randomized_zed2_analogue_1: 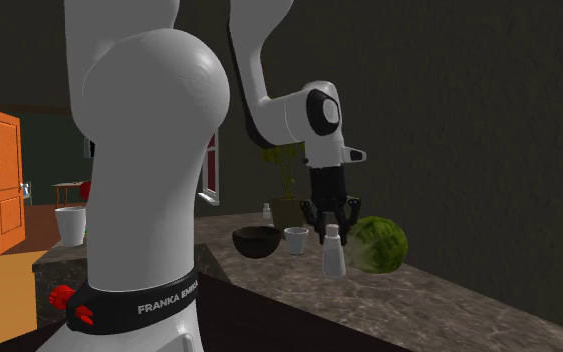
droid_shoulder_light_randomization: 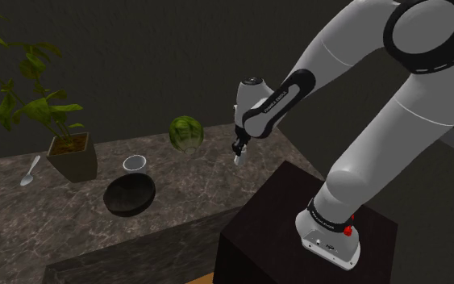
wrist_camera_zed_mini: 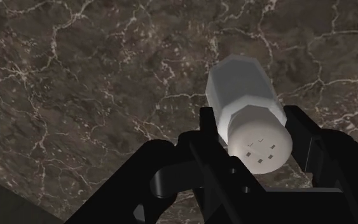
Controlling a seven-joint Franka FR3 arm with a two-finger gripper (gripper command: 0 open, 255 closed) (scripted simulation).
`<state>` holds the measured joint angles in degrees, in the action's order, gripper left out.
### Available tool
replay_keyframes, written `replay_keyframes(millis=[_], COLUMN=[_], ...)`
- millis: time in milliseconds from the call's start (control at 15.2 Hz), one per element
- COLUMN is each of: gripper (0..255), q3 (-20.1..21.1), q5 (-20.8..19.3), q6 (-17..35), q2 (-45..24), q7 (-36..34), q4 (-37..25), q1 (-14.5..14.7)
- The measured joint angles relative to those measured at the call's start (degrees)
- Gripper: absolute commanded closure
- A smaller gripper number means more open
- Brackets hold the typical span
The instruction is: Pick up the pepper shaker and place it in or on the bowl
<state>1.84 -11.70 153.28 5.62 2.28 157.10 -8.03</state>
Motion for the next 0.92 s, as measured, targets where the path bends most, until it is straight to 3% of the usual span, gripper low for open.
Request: replay_keyframes(millis=[660, 924], gripper=[255, 255], q3=[-0.32, 2.74], q5=[3.10, 4.02], q6=[-9.54, -11.19], q2=[8.26, 6.10], q7=[2.85, -1.43], q4=[-1.38, -4.77], q1=[1.02, 3.21])
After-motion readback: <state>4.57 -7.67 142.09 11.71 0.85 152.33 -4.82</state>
